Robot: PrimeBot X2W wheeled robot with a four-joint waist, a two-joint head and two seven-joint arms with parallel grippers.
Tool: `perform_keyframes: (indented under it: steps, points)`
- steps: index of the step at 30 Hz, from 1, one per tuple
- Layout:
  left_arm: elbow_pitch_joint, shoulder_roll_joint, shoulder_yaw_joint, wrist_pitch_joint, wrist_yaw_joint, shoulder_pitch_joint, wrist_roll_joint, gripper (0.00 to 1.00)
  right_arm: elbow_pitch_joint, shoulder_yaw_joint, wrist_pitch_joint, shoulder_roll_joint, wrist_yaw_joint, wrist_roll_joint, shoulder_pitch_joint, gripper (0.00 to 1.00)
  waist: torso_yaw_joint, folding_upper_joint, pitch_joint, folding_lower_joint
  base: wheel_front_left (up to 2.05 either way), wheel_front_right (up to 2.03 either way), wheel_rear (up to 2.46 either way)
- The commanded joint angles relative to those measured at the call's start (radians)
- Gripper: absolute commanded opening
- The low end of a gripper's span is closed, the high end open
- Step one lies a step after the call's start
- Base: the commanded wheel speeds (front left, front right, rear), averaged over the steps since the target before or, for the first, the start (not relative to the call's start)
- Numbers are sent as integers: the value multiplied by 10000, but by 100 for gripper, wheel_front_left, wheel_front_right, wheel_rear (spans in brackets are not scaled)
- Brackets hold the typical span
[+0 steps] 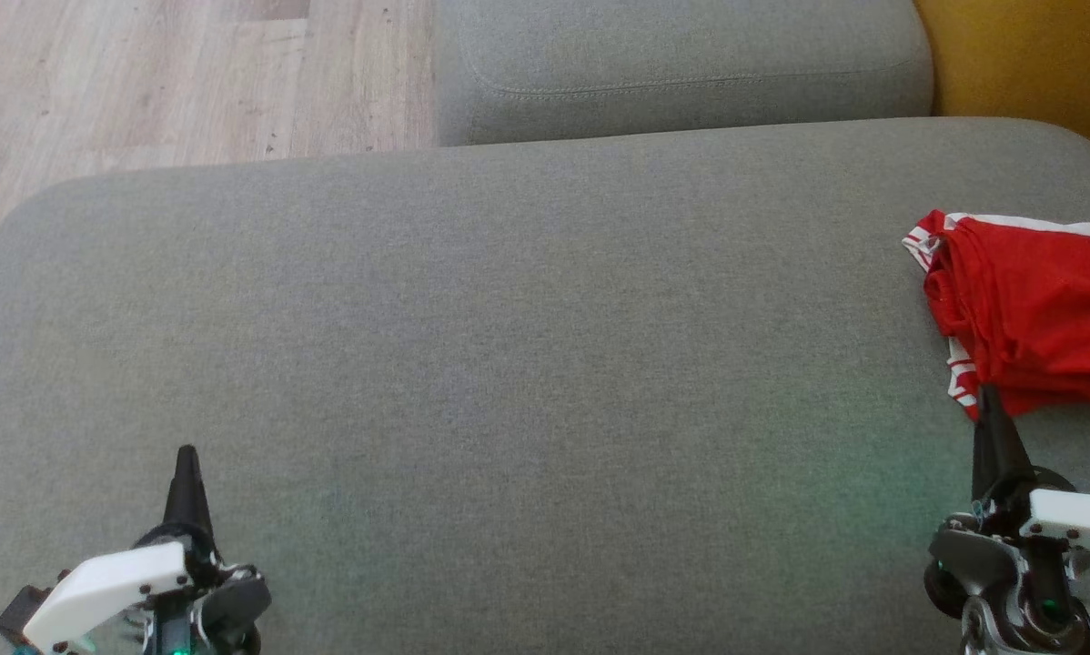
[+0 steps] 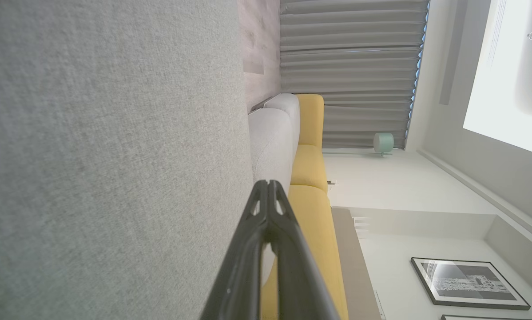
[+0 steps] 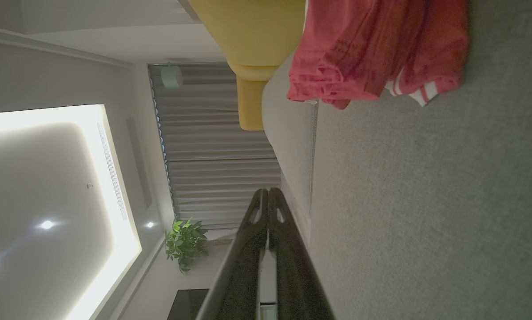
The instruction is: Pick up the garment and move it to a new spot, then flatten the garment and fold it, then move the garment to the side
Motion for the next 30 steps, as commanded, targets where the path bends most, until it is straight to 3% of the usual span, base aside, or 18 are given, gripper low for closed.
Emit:
perform_keyframes:
  steps: [1,30]
  points:
    - [-363,48,396,46,-67,-484,-22,0,-379,173,108,-92,37,27,-485,0,0,0,-1,0,0,0,0]
    - [-363,36,413,60,-67,-485,-8,0,-374,89,175,-33,37,-43,-492,0,0,0,-1,0,0,0,0]
